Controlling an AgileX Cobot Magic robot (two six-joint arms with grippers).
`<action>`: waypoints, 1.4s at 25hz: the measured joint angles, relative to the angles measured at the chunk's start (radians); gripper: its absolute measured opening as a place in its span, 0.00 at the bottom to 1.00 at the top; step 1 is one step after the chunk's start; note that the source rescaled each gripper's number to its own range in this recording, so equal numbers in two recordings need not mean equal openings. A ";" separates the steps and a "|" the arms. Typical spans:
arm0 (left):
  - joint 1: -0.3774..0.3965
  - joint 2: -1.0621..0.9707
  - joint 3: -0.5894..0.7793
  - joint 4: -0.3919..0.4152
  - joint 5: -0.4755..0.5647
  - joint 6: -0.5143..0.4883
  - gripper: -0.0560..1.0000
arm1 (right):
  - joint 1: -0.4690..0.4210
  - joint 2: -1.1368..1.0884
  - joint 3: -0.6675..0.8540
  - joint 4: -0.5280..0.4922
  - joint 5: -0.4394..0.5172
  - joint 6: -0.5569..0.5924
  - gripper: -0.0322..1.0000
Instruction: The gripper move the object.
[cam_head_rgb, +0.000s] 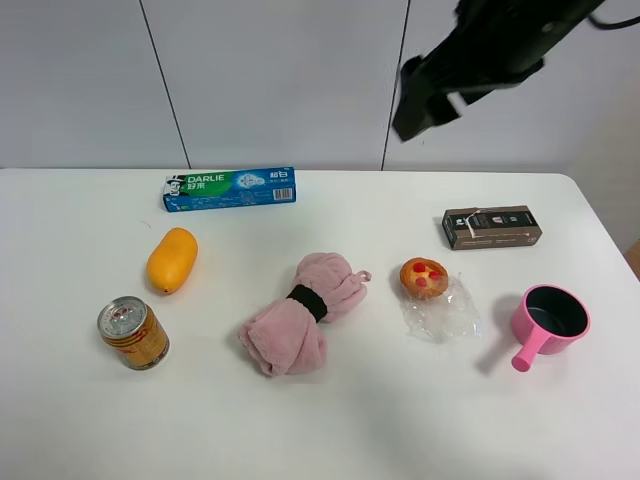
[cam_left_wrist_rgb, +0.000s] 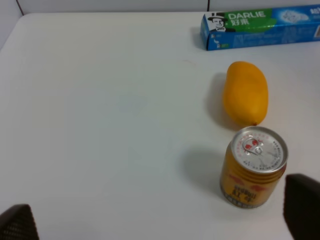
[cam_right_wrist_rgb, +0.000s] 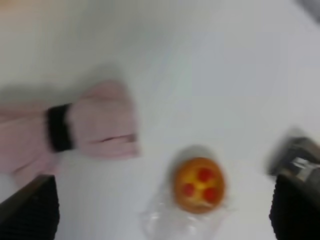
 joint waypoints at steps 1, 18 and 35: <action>0.000 0.000 0.000 0.000 0.000 0.000 1.00 | -0.051 -0.010 -0.001 0.004 0.009 0.000 0.56; 0.000 0.000 0.000 0.000 0.000 0.000 1.00 | -0.427 -0.445 0.311 -0.027 0.073 0.054 0.56; 0.000 0.000 0.000 0.000 0.000 0.000 1.00 | -0.432 -1.395 1.052 -0.025 -0.119 0.135 0.56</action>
